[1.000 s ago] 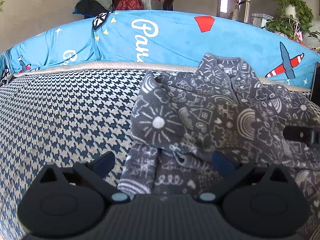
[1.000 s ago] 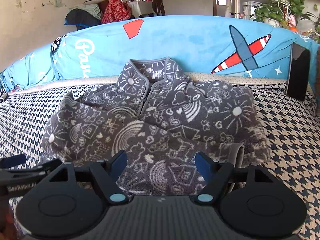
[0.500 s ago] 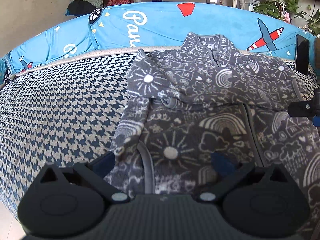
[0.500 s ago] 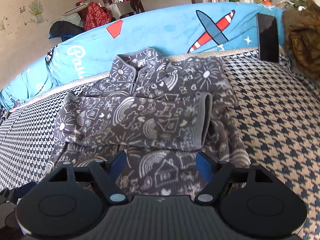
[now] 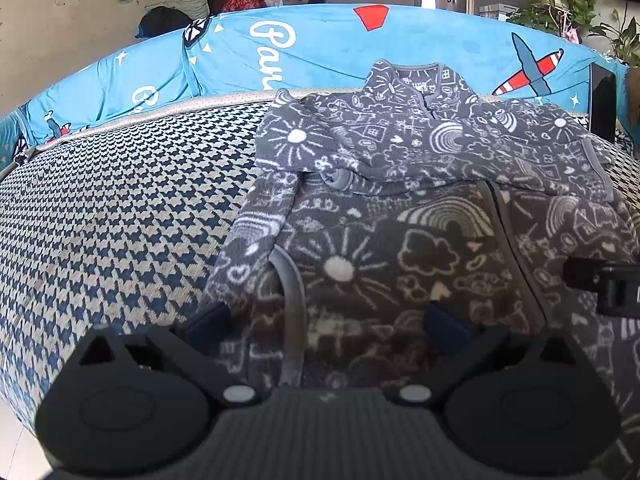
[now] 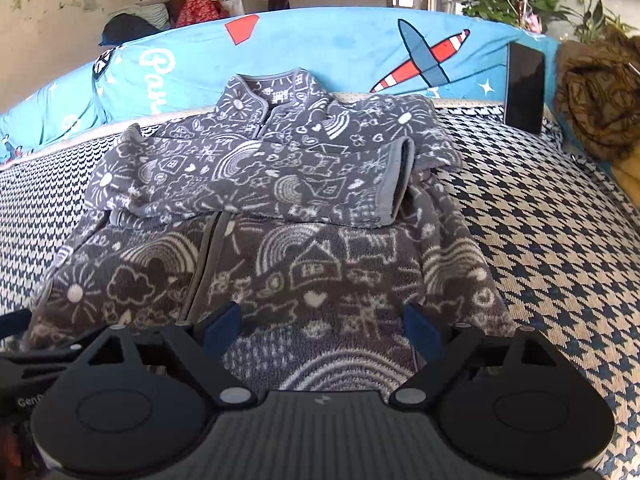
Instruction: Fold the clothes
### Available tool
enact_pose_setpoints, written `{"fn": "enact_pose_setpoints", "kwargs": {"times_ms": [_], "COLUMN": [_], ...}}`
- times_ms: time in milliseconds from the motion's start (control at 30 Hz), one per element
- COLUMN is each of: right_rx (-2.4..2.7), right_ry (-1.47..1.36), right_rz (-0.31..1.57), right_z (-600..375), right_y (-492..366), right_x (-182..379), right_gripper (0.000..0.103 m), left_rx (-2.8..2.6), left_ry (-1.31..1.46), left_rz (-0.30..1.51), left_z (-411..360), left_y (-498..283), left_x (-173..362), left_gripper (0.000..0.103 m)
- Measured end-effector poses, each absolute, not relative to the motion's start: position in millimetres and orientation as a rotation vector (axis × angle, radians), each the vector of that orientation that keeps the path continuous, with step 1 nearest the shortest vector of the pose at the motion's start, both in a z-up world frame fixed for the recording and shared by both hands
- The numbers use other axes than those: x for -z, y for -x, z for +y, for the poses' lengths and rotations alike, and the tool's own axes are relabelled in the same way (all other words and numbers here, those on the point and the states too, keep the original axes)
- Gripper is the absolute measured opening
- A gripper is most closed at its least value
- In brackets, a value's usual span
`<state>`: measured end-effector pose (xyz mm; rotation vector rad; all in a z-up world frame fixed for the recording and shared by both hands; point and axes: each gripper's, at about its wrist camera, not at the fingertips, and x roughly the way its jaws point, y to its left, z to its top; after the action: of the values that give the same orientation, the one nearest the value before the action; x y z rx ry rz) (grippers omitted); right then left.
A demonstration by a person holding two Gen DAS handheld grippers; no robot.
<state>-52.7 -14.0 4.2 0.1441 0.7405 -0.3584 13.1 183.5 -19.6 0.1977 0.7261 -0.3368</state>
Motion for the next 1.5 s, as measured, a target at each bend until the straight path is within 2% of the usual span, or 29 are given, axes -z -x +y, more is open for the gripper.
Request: {"fn": "enact_pose_setpoints", "kwargs": {"times_ms": [133, 367, 1500], "right_rx": [0.37, 0.386, 0.394], "right_ry": [-0.031, -0.012, 0.002], "right_rz": [0.7, 0.617, 0.561], "right_z": [3, 9, 11], "right_y": [55, 59, 66], "right_x": [7, 18, 22], "right_gripper": [0.096, 0.103, 0.103], "left_rx": [0.33, 0.326, 0.323], "left_ry": [-0.197, -0.195, -0.173], "left_rz": [0.705, 0.703, 0.662], "left_z": [184, 184, 187], "left_y": [-10, -9, -1], "left_x": [20, 20, 22], "left_gripper": [0.103, 0.103, 0.103]}}
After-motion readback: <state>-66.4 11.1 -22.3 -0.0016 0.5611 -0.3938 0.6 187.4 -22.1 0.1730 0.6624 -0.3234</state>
